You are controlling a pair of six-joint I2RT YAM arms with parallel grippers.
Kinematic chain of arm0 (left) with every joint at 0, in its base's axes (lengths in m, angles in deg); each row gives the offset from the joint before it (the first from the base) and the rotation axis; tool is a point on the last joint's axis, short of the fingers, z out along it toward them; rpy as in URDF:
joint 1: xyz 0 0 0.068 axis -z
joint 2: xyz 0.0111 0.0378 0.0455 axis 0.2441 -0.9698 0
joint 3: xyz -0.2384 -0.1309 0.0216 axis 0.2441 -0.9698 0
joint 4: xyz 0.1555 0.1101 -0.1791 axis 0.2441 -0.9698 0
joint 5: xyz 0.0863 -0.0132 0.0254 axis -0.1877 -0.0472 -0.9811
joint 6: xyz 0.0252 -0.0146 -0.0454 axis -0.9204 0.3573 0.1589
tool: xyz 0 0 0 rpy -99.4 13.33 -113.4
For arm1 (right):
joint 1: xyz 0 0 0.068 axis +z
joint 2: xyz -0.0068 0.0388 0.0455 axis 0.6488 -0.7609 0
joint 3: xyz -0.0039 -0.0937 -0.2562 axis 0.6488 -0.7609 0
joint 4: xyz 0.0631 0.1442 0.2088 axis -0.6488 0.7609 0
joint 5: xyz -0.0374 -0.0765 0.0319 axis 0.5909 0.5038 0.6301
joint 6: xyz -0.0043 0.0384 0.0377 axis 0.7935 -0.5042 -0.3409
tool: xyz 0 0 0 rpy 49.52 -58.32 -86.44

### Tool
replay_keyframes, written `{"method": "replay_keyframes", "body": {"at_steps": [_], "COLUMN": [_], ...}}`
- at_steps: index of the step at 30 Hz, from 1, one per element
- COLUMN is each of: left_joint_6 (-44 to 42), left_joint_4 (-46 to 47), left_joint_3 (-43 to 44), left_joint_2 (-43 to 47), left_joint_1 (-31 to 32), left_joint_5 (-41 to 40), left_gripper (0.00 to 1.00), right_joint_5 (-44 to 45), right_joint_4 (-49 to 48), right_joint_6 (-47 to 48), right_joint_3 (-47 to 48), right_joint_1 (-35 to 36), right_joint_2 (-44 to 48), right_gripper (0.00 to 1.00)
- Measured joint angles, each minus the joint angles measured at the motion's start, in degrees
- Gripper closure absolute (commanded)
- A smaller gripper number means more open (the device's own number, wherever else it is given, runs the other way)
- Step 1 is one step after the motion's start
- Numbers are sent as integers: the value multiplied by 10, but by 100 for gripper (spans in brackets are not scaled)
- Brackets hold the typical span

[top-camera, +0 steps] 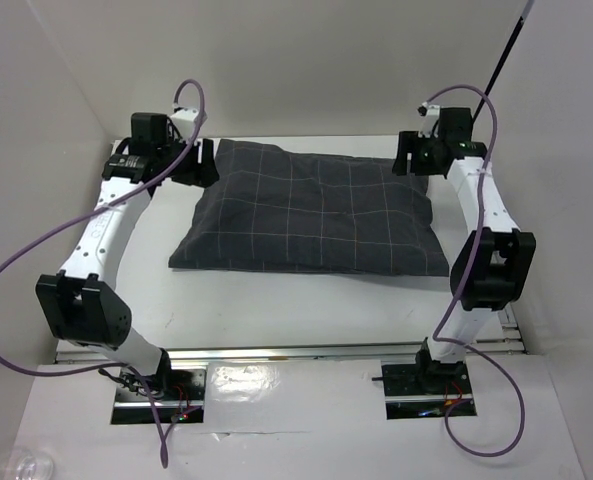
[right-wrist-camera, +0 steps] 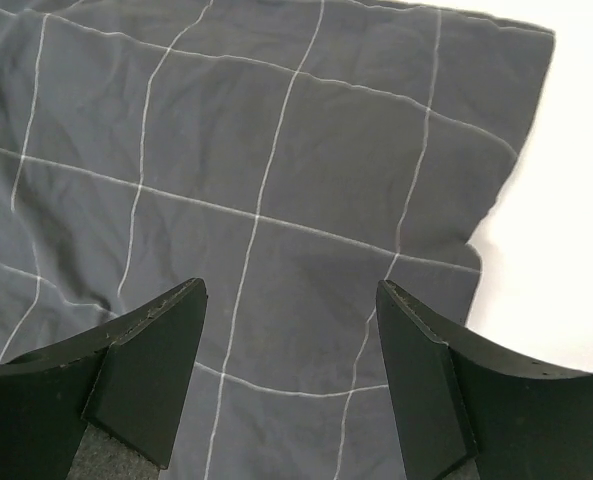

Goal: Put the pillow into the pillowcase

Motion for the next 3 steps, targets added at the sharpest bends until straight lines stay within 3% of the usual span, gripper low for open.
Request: {"method": "replay_keyframes", "body": {"at_steps": [3], "left_joint_6": [0], "left_joint_4": [9], "left_joint_3": [-11], "left_joint_2": [1], "left_joint_1": [0], "left_joint_5": [-9], "left_gripper": [28], "right_joint_5": [-2], "right_joint_4": [-3], "right_joint_6": [-5], "right_joint_3": [-10], "right_joint_1": [1], "right_joint_2": [11], "right_gripper": [24]}}
